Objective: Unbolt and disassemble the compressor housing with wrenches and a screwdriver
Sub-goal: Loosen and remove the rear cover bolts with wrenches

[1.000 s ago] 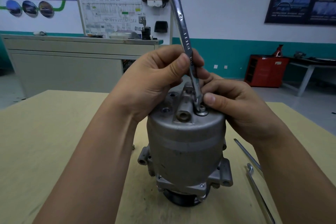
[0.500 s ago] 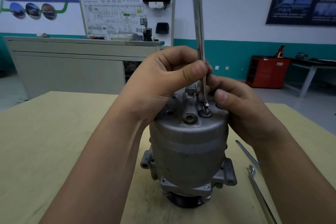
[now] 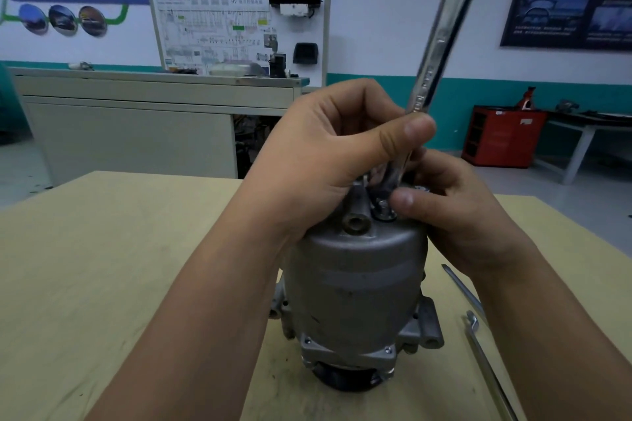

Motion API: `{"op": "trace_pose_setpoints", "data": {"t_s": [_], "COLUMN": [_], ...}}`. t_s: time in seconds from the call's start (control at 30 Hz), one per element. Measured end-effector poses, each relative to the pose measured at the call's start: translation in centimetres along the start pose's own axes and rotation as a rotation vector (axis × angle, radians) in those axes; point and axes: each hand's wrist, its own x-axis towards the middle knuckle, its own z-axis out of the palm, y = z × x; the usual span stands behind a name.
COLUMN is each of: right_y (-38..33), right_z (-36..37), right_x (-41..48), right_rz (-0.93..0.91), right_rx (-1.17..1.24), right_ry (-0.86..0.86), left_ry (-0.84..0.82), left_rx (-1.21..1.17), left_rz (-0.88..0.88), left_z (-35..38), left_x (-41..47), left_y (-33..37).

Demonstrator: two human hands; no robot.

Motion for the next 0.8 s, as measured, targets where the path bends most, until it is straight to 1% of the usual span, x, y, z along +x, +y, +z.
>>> {"op": "trace_pose_setpoints", "data": {"t_s": [0.13,0.23,0.33,0.43,0.6,0.8], "right_y": [0.1,0.1,0.2,0.4,0.2,0.3], "right_z": [0.0,0.0,0.1,0.1,0.3,0.2], "right_x": [0.0,0.1,0.2,0.2,0.1,0.2], "right_rz": [-0.009,-0.037,-0.043,-0.042,-0.044,-0.032], "right_rx": [0.051,0.058,0.066,0.066,0.087,-0.012], "right_ry": [-0.005,-0.019,0.012,0.043,0.005,0.021], "left_ry": [0.047,0.070,0.032,-0.030,-0.049,0.010], "left_rx": [0.047,0.074,0.043,0.046,-0.085,-0.186], "left_rz": [0.006,-0.040,-0.130,-0.155,-0.201,-0.209], "left_z": [0.5,0.2,-0.2,-0.6,-0.8,-1.3], "left_x": [0.1,0.2,0.2,0.2,0.2,0.1], "left_y": [0.0,-0.3,-0.7,-0.8,-0.8,-0.9]}}
